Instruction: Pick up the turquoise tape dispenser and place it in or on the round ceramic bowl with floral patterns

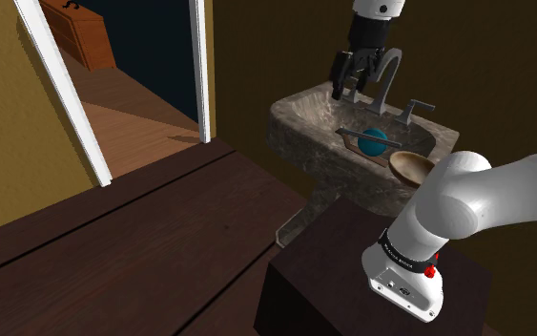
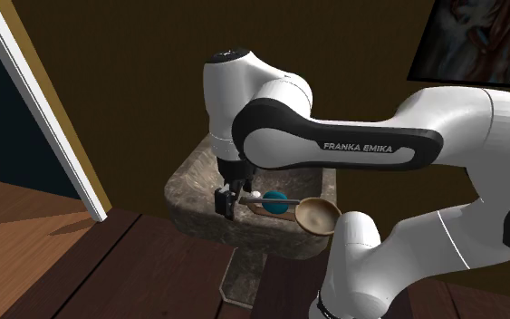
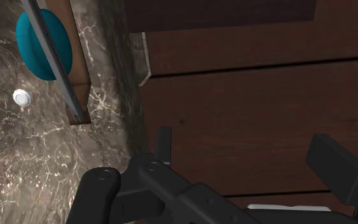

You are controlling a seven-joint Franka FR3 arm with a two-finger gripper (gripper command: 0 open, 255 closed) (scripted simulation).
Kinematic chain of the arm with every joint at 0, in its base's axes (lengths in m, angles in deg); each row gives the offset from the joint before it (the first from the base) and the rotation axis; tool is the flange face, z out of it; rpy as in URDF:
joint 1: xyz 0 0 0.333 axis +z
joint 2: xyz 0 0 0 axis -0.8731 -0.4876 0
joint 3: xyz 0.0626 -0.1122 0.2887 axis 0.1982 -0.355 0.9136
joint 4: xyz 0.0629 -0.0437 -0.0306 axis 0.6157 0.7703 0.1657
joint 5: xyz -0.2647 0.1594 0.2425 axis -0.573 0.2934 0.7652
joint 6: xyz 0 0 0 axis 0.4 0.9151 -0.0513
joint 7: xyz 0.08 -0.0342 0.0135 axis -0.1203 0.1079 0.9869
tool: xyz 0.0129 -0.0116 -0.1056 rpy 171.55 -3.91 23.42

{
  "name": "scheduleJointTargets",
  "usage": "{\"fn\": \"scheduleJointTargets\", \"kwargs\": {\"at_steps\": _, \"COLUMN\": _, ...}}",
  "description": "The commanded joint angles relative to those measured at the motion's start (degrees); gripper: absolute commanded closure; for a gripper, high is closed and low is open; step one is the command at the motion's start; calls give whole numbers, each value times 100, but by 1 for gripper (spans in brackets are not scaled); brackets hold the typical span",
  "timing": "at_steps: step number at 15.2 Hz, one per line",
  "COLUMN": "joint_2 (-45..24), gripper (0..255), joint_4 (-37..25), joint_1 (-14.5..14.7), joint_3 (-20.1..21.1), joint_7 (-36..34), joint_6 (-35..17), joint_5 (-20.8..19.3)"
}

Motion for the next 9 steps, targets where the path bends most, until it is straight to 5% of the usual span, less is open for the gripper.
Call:
{"fn": "scheduleJointTargets", "kwargs": {"at_steps": 1, "joint_2": 0, "gripper": 0, "joint_4": 0, "joint_1": 0, "joint_3": 0, "joint_7": 0, "joint_6": 0, "joint_5": 0}}
{"fn": "scheduleJointTargets", "kwargs": {"at_steps": 9, "joint_2": -161, "gripper": 0, "joint_4": 650, "joint_1": -258, "joint_3": -1067, "joint_7": 1244, "joint_6": -490, "joint_5": -673}}
